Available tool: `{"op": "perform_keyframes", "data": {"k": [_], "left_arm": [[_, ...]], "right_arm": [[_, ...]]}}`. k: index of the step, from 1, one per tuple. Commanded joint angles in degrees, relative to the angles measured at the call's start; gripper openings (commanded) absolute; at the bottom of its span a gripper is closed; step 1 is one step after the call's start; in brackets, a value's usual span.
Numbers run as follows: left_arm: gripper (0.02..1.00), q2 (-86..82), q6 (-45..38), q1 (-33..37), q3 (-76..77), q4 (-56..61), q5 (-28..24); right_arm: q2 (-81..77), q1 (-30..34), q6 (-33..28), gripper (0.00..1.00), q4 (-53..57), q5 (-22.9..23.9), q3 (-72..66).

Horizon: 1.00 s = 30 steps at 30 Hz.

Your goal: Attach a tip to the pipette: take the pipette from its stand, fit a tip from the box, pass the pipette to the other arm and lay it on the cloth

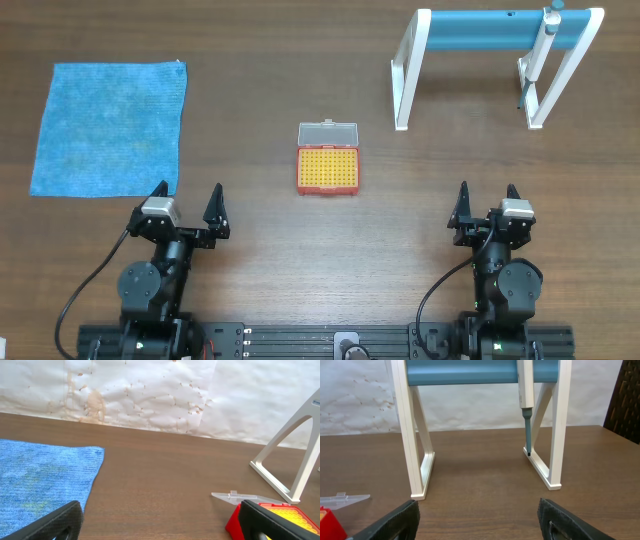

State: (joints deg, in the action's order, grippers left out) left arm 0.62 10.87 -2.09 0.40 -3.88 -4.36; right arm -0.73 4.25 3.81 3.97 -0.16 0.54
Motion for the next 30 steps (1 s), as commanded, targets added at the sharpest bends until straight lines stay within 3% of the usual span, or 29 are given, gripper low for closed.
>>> {"op": "perform_keyframes", "data": {"k": [1,17,22,25,27,30], "left_arm": [[0.998,-0.44,0.9,-0.28,-0.09,-0.39,-0.81],[0.998,-0.44,0.9,-0.28,-0.09,-0.39,-0.81],[0.998,-0.44,0.9,-0.28,-0.09,-0.39,-0.81],[0.998,-0.44,0.9,-0.28,-0.09,-0.39,-0.81],[0.998,-0.44,0.9,-0.28,-0.09,-0.39,-0.81],[0.998,-0.44,0.9,-0.28,-0.09,-0.39,-0.81]], "right_arm": [[0.68,0.44,0.46,0.783,0.26,-0.52,-0.31],[0.68,0.44,0.48,0.781,0.26,-0.52,-0.31],[-0.7,0.63,0.44,0.783,-0.42,1.7,0.31],[-20.24,4.09,0.46,0.783,-1.2,11.28,10.36],[-34.71,4.61,0.35,0.781,-0.92,11.34,19.89],[-53.68,4.79,-13.6,0.781,2.05,11.3,35.69]]}}
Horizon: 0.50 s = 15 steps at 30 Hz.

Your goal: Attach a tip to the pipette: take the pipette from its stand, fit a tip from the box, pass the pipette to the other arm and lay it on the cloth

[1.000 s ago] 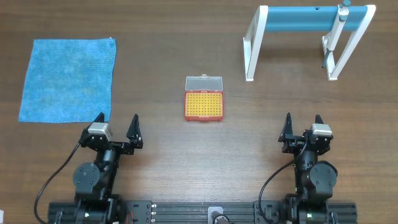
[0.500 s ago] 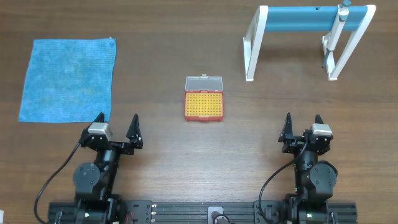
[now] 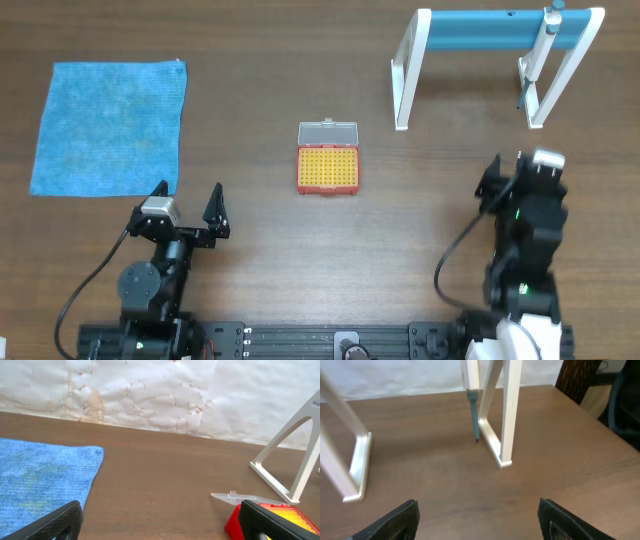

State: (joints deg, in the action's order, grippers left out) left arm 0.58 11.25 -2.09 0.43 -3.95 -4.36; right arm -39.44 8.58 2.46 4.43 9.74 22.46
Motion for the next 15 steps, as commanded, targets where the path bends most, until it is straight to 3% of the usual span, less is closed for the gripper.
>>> {"op": "perform_keyframes", "data": {"k": [1,3,6,8,15], "left_arm": [[0.998,-0.39,0.52,-0.28,-0.11,-0.33,-0.79],[0.998,-0.39,0.52,-0.28,-0.11,-0.33,-0.81],[0.998,-0.39,0.52,-0.28,-0.11,-0.33,-0.81],[0.998,-0.39,0.52,-0.28,-0.11,-0.33,-0.81],[0.998,-0.39,0.52,-0.28,-0.11,-0.33,-0.81]], "right_arm": [[-19.08,1.2,-14.69,0.781,1.79,1.03,17.38],[-26.43,5.7,-20.02,0.781,1.77,-10.08,24.26],[-34.56,14.01,-20.61,0.781,1.46,-27.1,30.47],[-40.17,17.11,-20.11,0.781,-3.32,-34.73,31.95],[-48.26,17.11,-12.28,0.781,-15.32,-37.88,31.95]]}}
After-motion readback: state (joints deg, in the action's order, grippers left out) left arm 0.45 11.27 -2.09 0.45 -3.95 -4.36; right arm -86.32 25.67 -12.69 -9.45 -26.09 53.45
